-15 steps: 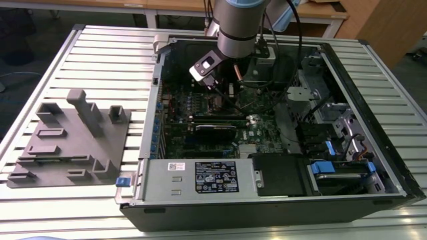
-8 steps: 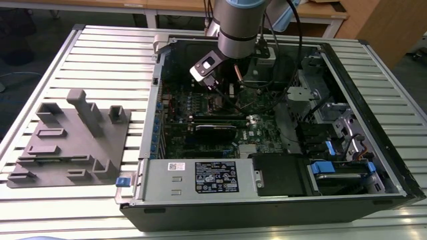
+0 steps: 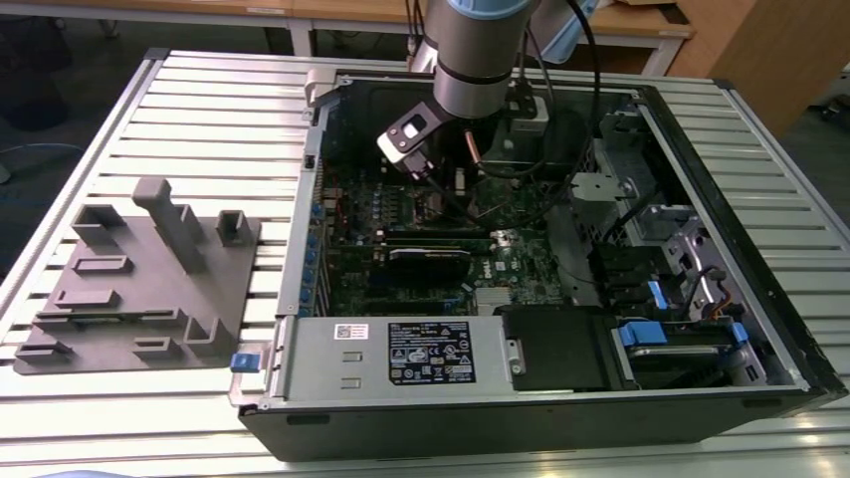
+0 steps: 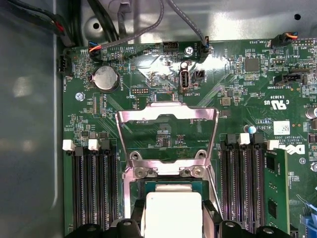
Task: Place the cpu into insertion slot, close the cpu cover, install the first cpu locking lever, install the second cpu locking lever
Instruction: 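Place the cpu into insertion slot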
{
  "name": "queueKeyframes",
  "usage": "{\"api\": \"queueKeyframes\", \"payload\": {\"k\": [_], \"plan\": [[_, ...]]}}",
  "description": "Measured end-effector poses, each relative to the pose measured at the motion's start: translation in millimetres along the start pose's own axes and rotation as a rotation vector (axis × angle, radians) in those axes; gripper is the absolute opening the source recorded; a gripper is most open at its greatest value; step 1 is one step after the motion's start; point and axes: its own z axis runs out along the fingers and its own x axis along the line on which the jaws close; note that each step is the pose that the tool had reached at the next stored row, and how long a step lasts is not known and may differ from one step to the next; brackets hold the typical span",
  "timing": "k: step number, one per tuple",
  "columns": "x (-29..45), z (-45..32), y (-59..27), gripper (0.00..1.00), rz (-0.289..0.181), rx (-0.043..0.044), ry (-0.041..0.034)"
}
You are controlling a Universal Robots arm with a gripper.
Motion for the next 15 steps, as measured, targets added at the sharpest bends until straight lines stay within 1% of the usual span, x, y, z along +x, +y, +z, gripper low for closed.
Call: {"api": "queueKeyframes", "payload": {"k": [1, 11, 12, 15], "plan": [[0.0, 0.0, 0.0, 0.54, 0.013, -0.0003, 0.0], [0.0, -0.1, 0.0, 0.54, 0.013, -0.0003, 0.0], [0.0, -0.1, 0.0, 0.54, 0.012, -0.0005, 0.0007], [0.0, -0.2, -0.1, 0.54, -0.007, -0.0015, 0.0064]]}}
